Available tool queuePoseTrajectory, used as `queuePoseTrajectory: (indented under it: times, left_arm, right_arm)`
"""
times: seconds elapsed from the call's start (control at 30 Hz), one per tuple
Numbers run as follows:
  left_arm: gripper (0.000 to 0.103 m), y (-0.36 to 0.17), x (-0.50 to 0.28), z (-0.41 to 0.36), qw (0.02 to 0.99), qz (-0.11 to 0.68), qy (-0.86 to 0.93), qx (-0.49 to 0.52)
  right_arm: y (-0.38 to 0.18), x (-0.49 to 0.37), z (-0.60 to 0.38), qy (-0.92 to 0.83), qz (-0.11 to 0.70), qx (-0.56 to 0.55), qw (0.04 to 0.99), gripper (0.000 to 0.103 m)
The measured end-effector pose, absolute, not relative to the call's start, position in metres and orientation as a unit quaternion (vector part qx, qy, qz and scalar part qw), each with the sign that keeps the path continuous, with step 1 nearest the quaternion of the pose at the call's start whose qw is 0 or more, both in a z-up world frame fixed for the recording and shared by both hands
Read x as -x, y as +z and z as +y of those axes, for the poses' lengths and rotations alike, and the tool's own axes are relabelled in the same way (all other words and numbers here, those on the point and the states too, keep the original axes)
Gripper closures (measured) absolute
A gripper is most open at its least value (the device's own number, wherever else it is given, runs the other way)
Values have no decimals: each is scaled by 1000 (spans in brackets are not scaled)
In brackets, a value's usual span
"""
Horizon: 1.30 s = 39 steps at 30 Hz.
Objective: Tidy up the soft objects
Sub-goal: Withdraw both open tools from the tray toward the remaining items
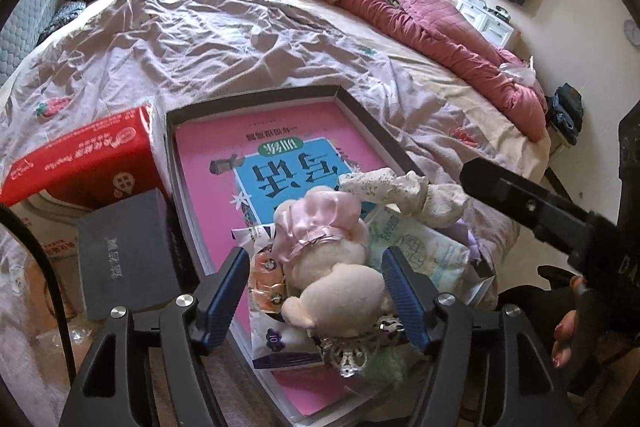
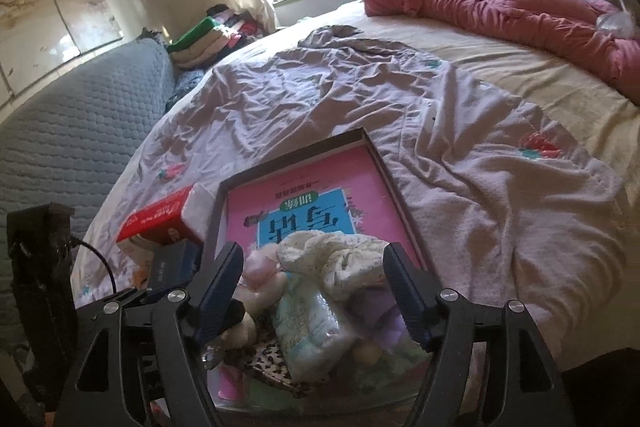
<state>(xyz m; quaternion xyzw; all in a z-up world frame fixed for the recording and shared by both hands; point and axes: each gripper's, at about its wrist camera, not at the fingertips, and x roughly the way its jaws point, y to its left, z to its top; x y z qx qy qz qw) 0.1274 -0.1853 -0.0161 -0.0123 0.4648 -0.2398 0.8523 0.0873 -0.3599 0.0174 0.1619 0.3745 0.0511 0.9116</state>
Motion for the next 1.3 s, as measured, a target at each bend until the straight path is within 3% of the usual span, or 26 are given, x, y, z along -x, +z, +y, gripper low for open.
queuePoseTrajectory:
  times: [0.37, 0.43, 0.8, 1.3]
  left_arm:
    - [34, 5, -115, -167, 857, 454, -243, 30]
    - [29, 9, -109, -167, 862, 448, -237, 22]
    - [24, 38, -91, -152, 878, 419, -231, 30]
    - [22, 54, -92, -80, 894, 406, -175, 72]
  right_arm:
    - [35, -76, -359, 21, 360, -141, 922, 28]
    - [39, -74, -358, 19, 362, -137, 922, 28]
    - [58, -61, -356, 13, 334, -140, 932, 28]
    - [64, -57, -342, 15, 323, -129, 937, 28]
